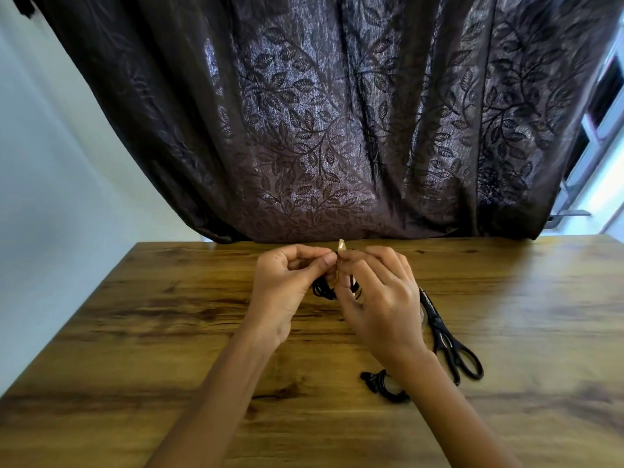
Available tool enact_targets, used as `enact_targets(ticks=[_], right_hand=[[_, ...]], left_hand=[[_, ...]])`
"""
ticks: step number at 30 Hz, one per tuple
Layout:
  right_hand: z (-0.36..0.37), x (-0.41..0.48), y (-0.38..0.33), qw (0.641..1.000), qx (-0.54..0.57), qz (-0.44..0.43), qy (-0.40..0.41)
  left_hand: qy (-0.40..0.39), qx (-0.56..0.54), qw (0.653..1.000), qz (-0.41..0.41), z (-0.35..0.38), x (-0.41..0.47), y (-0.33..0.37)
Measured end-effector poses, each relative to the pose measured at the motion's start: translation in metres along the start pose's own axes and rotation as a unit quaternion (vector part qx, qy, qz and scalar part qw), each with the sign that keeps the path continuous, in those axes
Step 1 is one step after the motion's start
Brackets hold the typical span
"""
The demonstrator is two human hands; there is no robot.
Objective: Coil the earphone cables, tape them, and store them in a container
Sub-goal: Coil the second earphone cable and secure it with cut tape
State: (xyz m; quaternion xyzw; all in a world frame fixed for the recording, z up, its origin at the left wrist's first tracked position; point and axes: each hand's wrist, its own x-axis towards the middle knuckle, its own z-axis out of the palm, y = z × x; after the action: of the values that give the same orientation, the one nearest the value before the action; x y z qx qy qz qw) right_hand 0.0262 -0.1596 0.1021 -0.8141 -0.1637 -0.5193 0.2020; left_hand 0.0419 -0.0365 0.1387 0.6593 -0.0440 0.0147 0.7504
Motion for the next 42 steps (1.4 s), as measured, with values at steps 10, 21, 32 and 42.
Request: enact_targets(ticks=[10,21,32,42], right_hand=[[-0.012,0.003,-0.001,0.978,0.142,0.075,-0.132],[-0.014,0.018,0.029,0.720,0.542,0.353,-0.252],[-0.019,0.023,0.034,0.606,0.659,0.371,-0.246],[-0.022,0.029,0.029,0.814,0.485,0.251,-0.198]], left_hand=[[0.006,-0.050,0.998,-0.035,-0.006,0.003,-0.001],[-0.049,-0.017,0.998,-0.026,-0.009,0.000,0.004],[-0.065,-0.023,0.997,-0.048,-0.007,-0.001,0.007],[-0.072,-0.025,0.996,-0.037,-0.008,0.000,0.012]])
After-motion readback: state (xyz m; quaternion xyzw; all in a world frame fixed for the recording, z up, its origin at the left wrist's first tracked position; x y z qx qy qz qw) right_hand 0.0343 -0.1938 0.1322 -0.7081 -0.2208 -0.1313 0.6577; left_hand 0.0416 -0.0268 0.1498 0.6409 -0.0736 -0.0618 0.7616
